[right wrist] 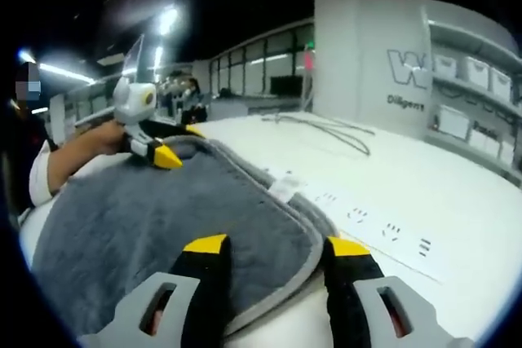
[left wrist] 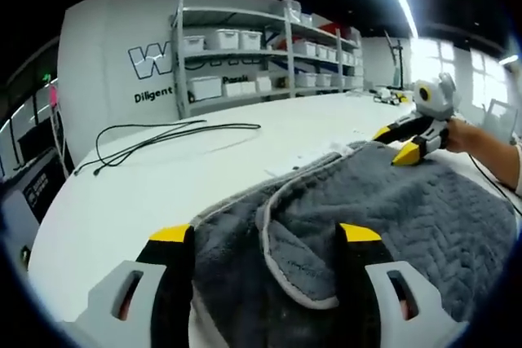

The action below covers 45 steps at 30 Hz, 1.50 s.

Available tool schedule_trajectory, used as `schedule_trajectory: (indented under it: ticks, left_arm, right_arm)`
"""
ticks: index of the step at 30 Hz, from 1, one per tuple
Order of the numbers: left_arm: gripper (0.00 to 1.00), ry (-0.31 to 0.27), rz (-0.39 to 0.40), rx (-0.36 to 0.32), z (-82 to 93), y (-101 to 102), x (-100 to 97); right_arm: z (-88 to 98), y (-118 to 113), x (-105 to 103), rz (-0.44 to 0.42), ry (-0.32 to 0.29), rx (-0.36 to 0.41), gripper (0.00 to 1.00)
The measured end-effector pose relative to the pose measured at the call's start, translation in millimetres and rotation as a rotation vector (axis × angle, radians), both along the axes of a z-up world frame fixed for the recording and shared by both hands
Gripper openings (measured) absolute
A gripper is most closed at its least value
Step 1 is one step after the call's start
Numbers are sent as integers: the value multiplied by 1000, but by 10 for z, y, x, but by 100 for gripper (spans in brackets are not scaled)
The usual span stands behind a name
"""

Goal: Open the folded towel by lifting each exposed corner and separating the folded layers until the towel lies flat within the target outline without major curled edges

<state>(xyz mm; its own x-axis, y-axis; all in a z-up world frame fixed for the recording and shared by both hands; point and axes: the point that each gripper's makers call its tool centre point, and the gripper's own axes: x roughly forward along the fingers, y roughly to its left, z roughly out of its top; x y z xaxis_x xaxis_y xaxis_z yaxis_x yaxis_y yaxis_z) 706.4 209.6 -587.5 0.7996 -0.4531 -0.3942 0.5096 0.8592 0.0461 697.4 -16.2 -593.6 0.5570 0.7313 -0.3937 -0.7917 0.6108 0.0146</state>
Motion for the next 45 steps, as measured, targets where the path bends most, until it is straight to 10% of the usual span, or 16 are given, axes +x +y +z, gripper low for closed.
schedule_trajectory:
  ticks: [12, 22, 31, 45]
  left_arm:
    - [68, -3, 3, 2, 40, 18, -9]
    - [37, -9, -73, 50, 114, -10, -144]
    - [29, 7, -71, 43, 143, 29, -160]
    - [14, 129, -60, -22, 101, 110, -315]
  right_arm:
    - [35, 18, -122, 17, -21, -13, 42]
    - [123, -14, -130, 1, -44, 12, 31]
    - [154, -18, -162, -4, -46, 29, 23]
    - [166, -34, -190, -12, -37, 44, 10]
